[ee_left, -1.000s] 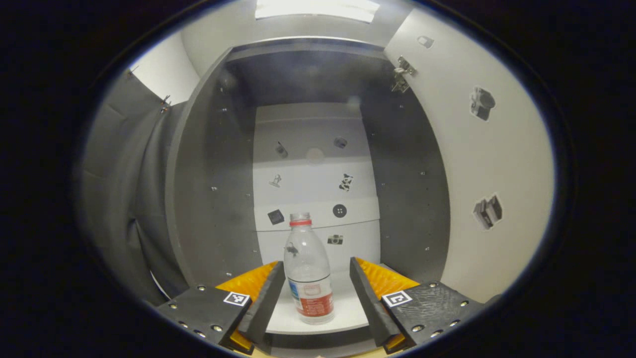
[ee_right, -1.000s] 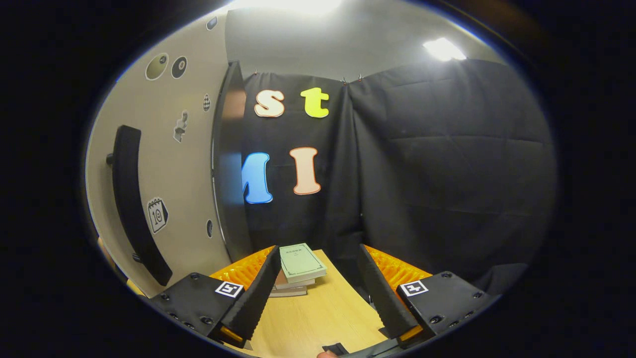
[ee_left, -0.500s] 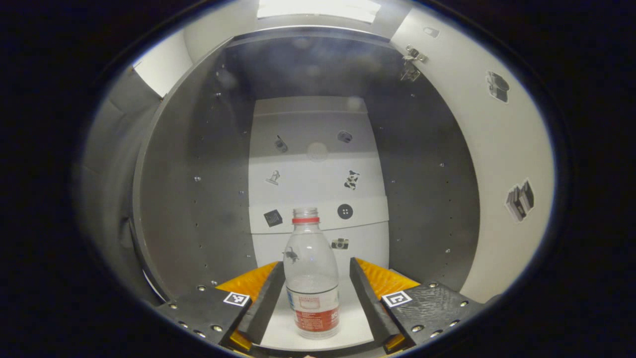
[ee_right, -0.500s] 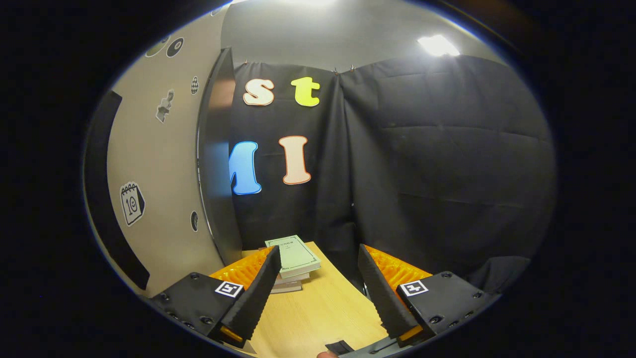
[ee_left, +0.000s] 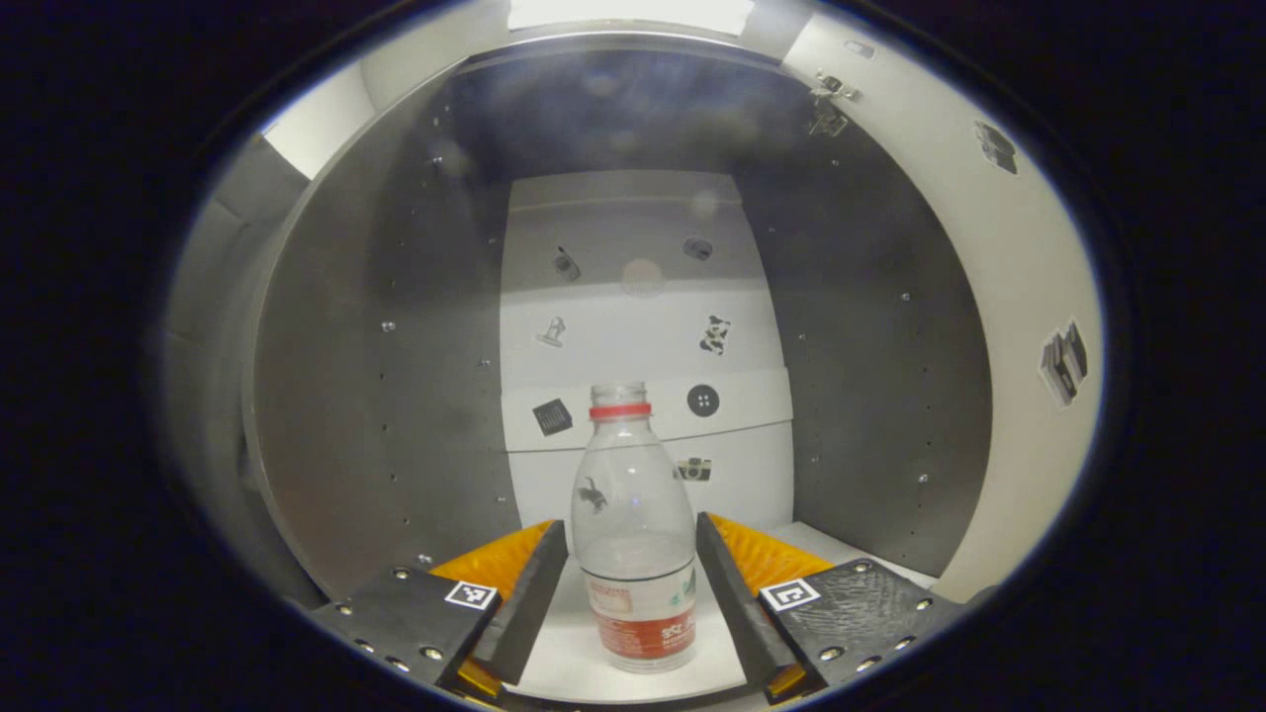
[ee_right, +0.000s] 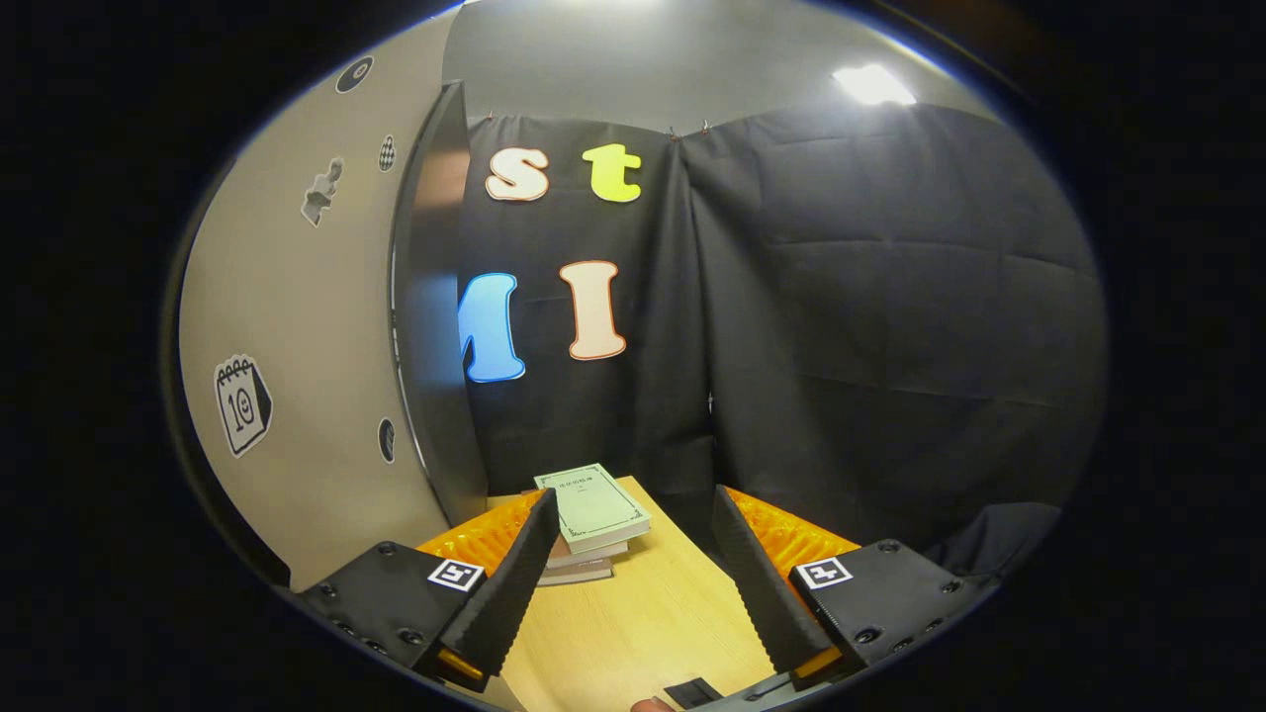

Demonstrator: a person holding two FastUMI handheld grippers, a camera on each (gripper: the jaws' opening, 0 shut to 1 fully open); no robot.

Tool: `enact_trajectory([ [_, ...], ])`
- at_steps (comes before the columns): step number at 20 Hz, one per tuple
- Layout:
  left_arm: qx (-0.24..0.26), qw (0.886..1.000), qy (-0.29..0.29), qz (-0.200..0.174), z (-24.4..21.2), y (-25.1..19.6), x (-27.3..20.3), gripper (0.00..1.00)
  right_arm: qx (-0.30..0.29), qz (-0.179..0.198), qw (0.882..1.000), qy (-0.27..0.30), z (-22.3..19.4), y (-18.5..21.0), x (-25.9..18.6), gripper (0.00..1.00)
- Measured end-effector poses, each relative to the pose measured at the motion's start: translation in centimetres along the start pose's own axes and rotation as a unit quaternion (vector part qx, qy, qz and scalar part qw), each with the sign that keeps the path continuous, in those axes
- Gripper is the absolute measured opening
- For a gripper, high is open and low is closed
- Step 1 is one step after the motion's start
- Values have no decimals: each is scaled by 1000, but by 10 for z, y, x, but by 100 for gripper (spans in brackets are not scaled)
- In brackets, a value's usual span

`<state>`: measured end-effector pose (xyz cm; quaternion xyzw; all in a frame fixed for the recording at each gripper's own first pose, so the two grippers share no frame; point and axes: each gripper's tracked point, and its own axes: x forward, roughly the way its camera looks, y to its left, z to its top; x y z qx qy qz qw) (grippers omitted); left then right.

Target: Open the cabinet door with the right hand, grasp the bottle in the cabinet with the left hand and place it on the coaster, then close the cabinet door with the right hand.

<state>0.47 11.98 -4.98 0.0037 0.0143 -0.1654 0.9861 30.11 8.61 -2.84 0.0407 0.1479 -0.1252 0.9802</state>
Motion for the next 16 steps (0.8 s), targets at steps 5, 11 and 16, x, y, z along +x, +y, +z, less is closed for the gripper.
enact_trajectory([
  [5,-20,1000,0,-8,0,-8,-1,74,9,-4,1000,-3,0,-3,-1,99],
  [11,-20,999,-29,-9,12,-8,-2,70,12,2,1000,-15,3,-6,-7,99],
  [16,-29,999,-40,8,20,-4,-10,73,15,34,999,-21,7,-10,-18,94],
])
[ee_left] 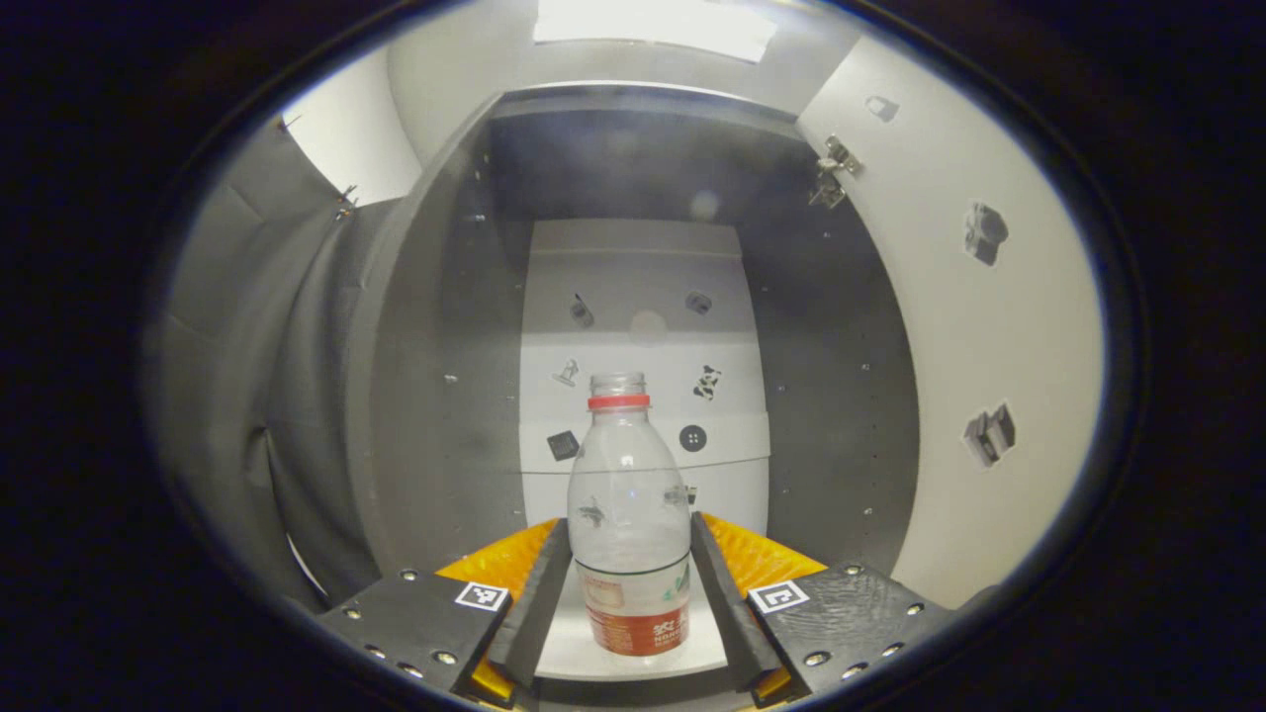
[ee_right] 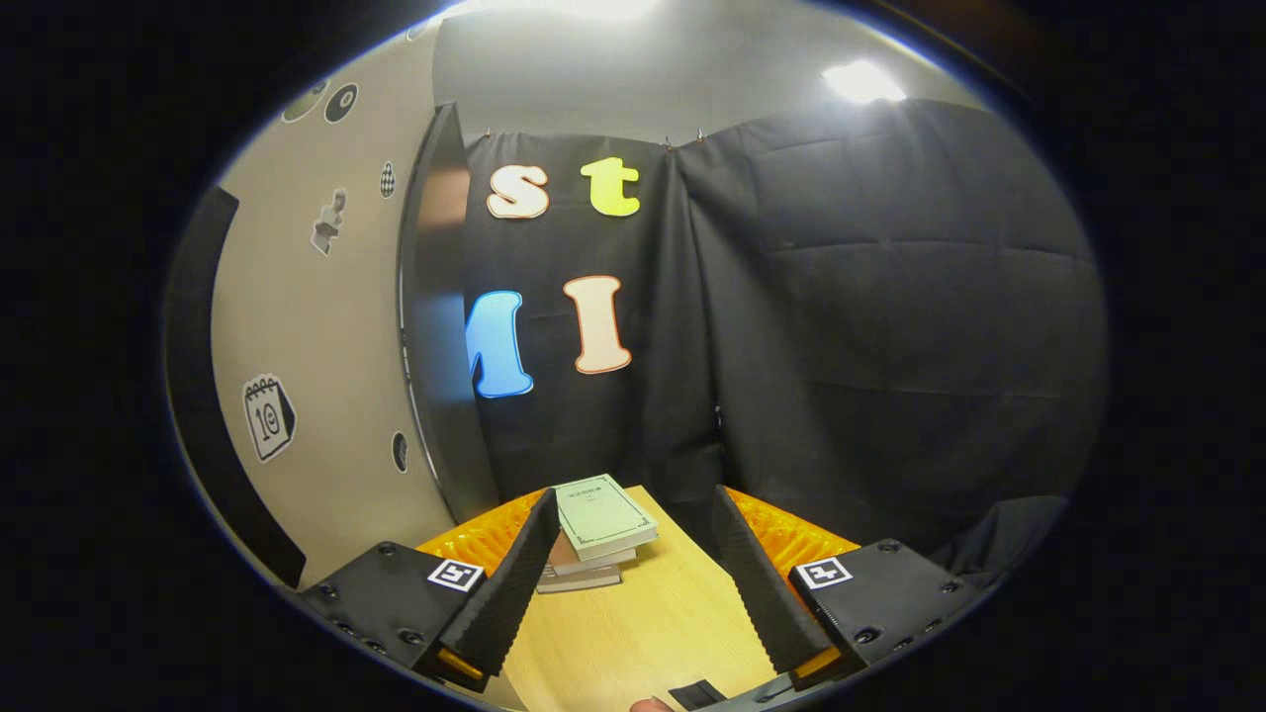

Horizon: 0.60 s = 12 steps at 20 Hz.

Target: Open the cabinet door with the right hand, grasp the bottle in the cabinet with the left hand and place it on the coaster, then close the cabinet door with the right hand.

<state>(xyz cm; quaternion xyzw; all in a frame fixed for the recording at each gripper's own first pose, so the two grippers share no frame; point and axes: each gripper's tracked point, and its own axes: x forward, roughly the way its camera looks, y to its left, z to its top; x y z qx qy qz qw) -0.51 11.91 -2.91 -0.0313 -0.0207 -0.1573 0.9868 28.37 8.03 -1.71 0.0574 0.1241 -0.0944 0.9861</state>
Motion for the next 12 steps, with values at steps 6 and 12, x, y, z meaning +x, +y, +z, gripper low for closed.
enact_trajectory([
  [6,0,999,-7,40,5,14,-12,70,-6,44,999,-8,9,-12,-21,98],
  [12,14,996,-2,84,2,30,-31,70,-11,92,996,-14,10,-11,-42,98],
])
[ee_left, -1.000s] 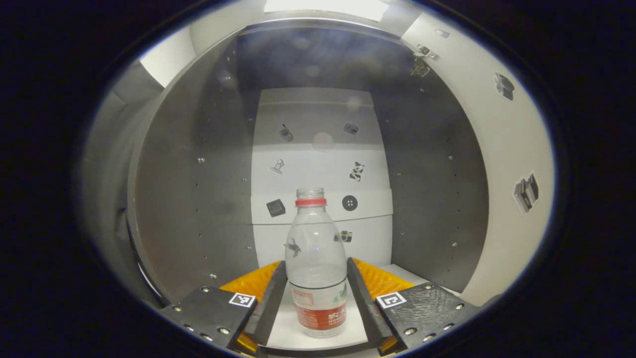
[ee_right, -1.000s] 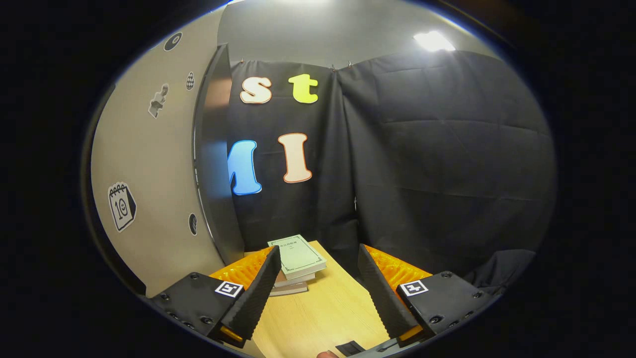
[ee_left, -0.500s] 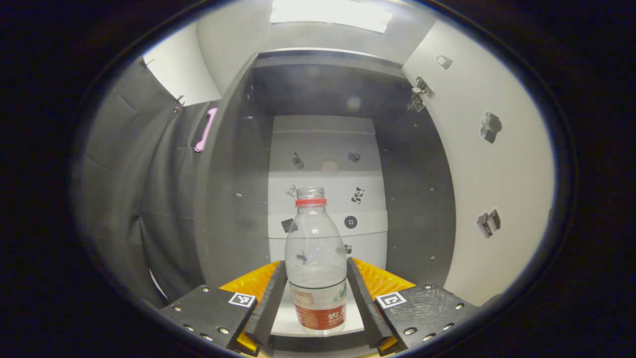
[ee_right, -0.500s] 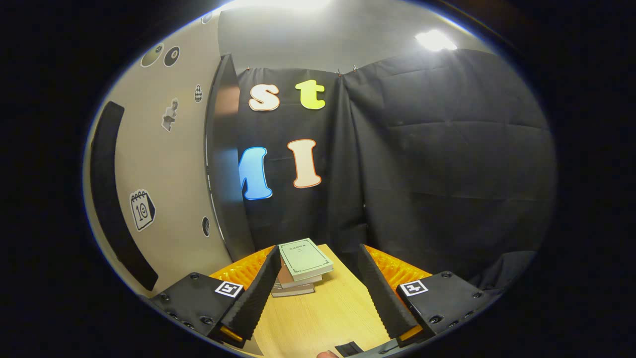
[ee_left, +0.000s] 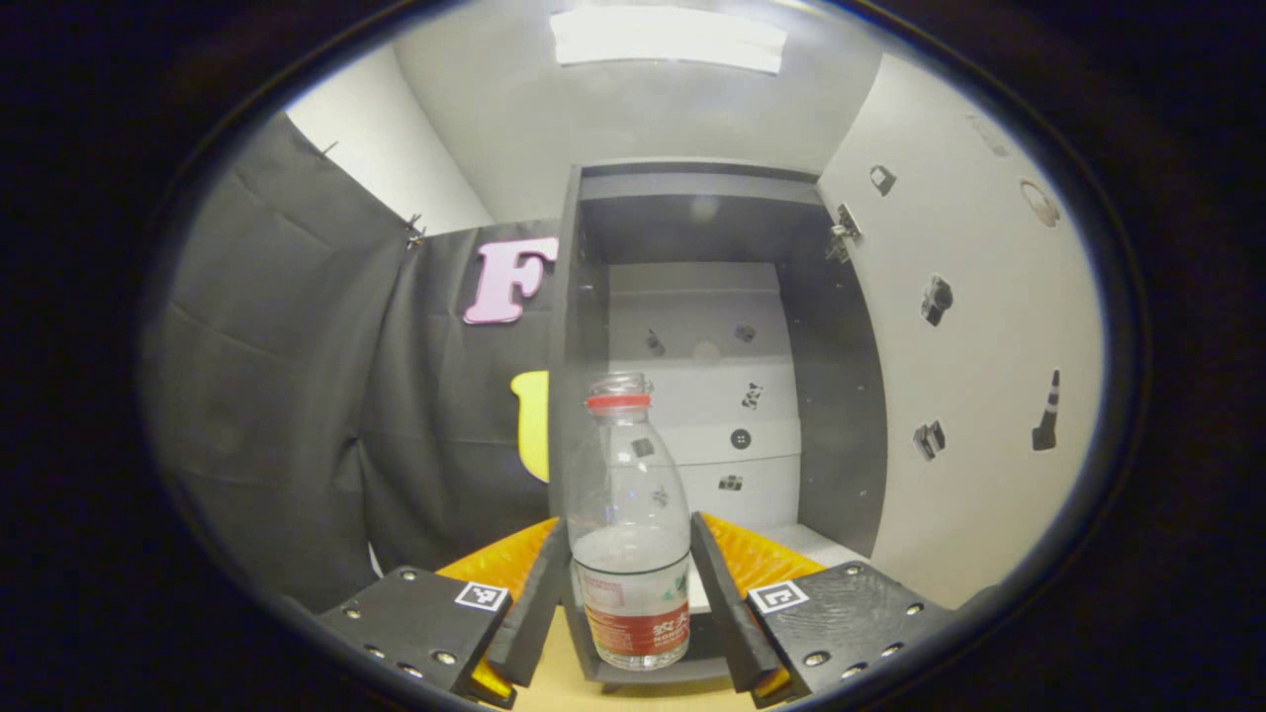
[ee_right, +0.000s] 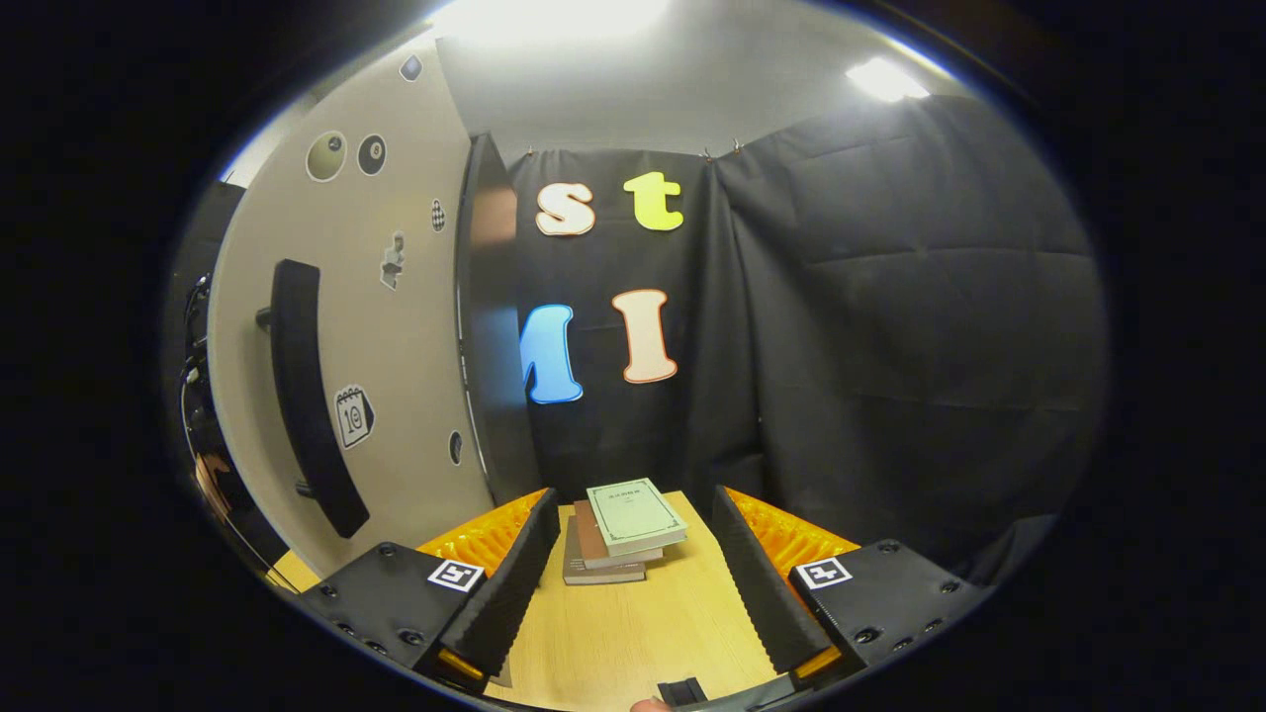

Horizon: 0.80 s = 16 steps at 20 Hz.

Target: Open the cabinet door with the right hand, grasp the bottle in the cabinet with the left hand and place it on the coaster, then close the cabinet door with the right hand.

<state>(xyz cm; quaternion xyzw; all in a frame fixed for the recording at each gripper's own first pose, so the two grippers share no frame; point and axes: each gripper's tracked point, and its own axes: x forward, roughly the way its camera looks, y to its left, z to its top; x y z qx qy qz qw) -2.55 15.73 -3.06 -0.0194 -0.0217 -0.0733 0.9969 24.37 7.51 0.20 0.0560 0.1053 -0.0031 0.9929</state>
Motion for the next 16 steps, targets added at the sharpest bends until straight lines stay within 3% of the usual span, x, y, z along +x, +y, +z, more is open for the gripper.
enact_trajectory([
  [8,9,999,32,11,-18,12,-20,70,-5,42,999,17,-25,12,-14,98],
  [14,7,998,64,5,-41,14,-37,72,-8,34,999,12,-32,23,-15,99],
  [16,-3,998,68,4,-47,11,-42,71,-9,28,1000,6,-35,24,-17,94],
])
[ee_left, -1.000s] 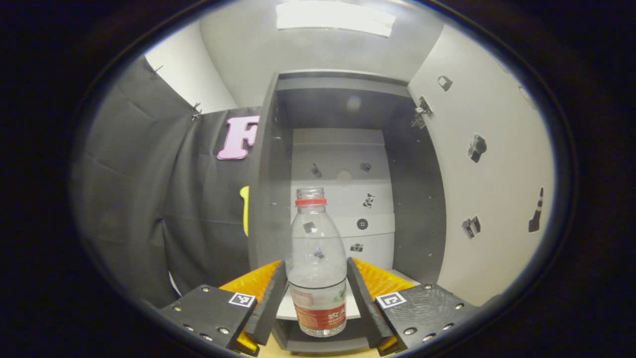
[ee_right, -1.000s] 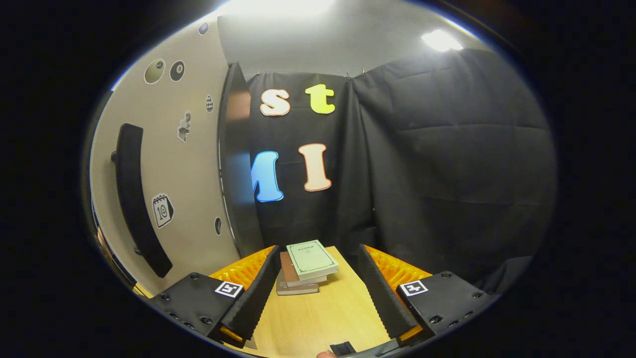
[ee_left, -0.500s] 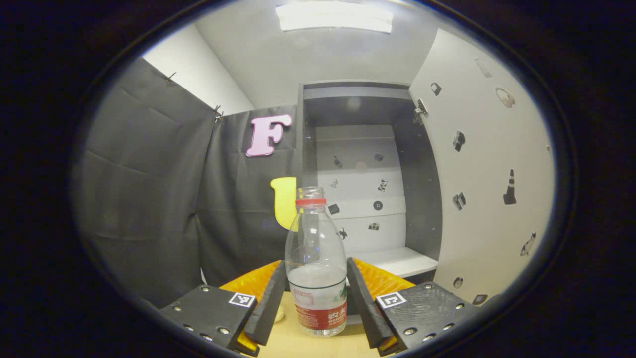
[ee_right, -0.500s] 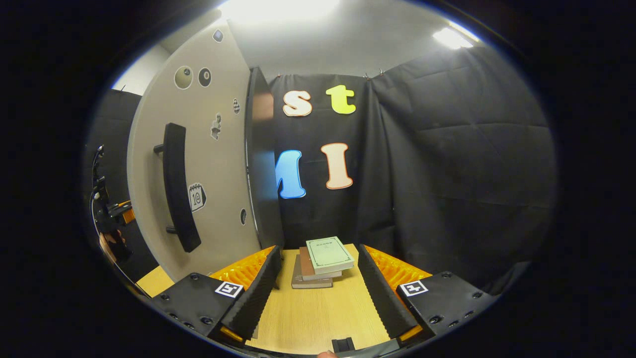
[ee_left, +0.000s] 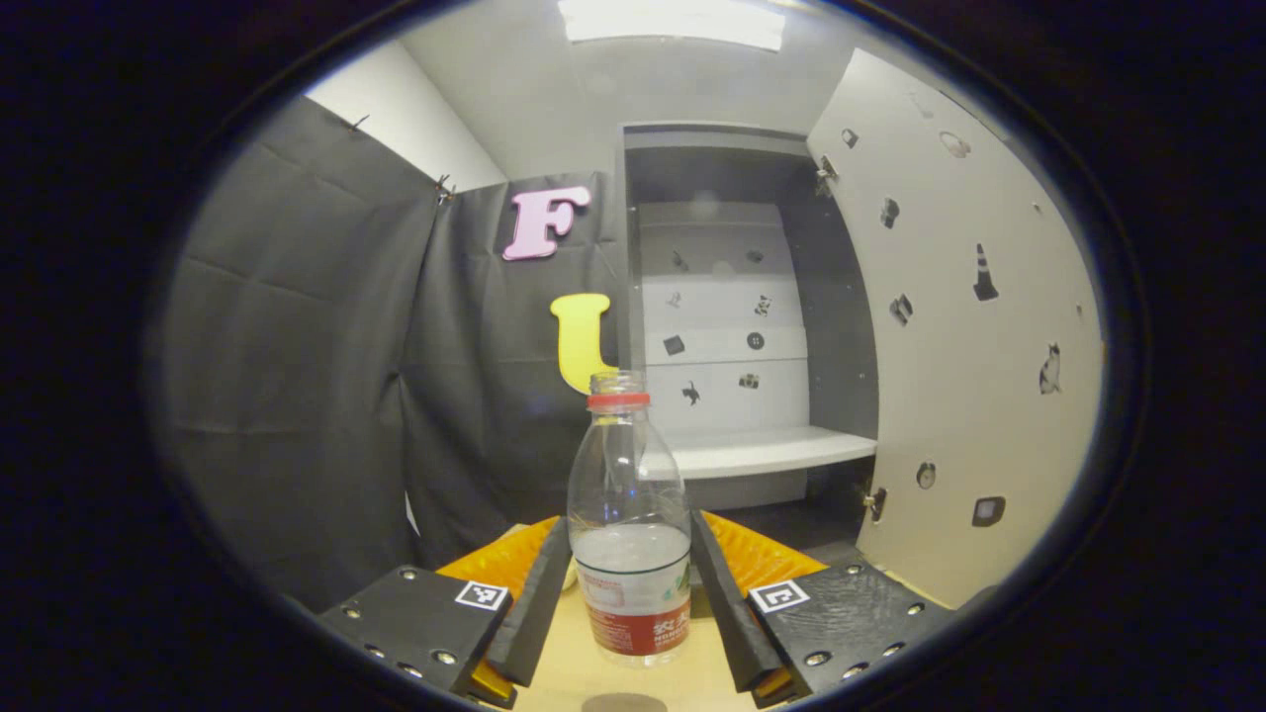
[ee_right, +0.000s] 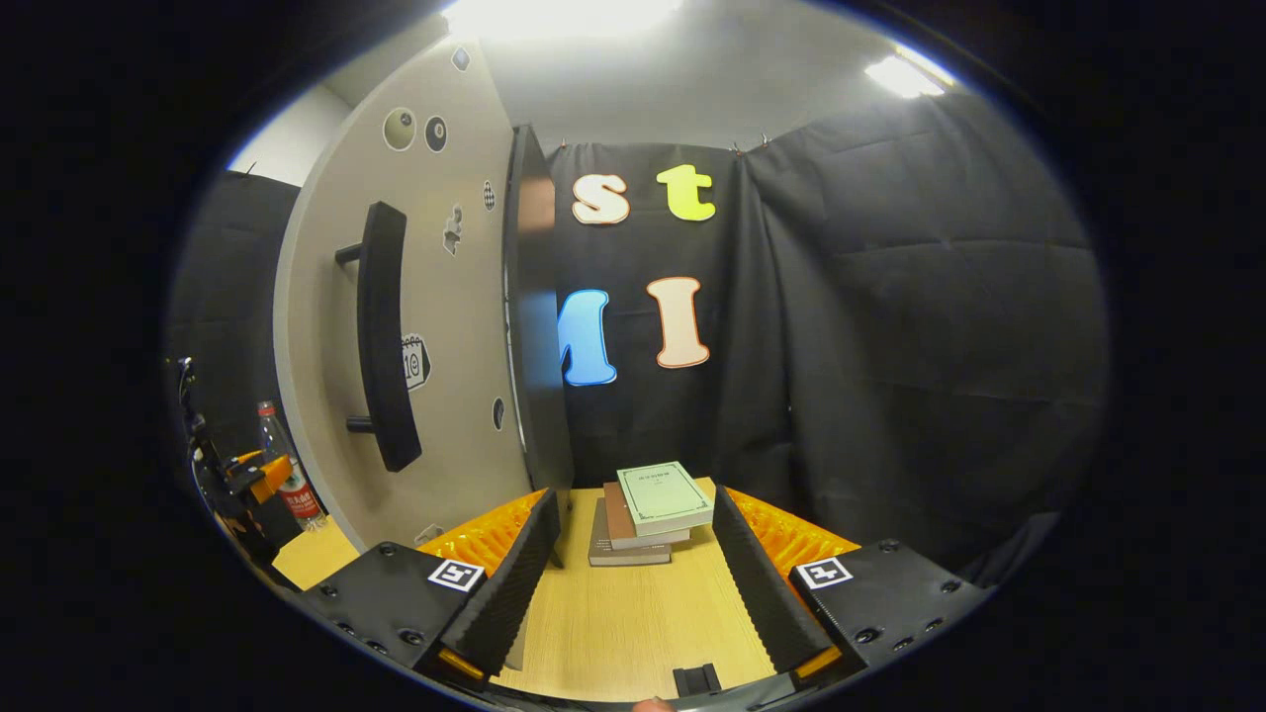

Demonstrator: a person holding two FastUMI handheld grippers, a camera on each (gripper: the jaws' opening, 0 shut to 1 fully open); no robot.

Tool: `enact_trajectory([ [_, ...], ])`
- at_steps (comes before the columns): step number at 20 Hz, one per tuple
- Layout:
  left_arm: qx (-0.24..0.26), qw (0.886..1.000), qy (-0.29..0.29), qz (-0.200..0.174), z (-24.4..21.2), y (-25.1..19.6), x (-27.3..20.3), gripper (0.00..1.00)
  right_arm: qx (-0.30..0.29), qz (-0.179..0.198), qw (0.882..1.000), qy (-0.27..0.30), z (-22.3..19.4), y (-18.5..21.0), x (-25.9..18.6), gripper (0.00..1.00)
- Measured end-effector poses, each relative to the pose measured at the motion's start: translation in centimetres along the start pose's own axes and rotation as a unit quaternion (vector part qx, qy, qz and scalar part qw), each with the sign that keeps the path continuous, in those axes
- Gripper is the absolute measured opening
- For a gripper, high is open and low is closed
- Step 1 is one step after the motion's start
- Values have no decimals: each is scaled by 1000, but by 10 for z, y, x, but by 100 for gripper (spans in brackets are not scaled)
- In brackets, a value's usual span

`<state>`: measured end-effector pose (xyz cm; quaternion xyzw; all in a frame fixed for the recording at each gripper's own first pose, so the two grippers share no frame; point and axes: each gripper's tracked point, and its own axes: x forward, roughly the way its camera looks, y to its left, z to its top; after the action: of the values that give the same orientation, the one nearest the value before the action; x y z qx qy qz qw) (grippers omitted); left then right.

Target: Open the cabinet door with the right hand, grasp the bottle in the cabinet with the left hand and place it on the coaster, then close the cabinet door with the right hand.

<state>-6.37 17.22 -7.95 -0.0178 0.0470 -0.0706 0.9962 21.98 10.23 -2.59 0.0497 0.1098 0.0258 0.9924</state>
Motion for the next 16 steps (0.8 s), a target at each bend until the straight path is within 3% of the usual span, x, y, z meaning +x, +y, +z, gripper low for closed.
enact_trajectory([
  [2,-4,1000,6,5,-7,1,0,70,5,-4,1000,-4,-1,1,-4,99],
  [9,-24,998,33,37,-31,5,-12,73,-6,-27,1000,1,-13,-15,-15,99],
  [16,-45,996,42,58,-47,8,-12,72,-37,-26,999,14,-22,-8,-12,98],
])
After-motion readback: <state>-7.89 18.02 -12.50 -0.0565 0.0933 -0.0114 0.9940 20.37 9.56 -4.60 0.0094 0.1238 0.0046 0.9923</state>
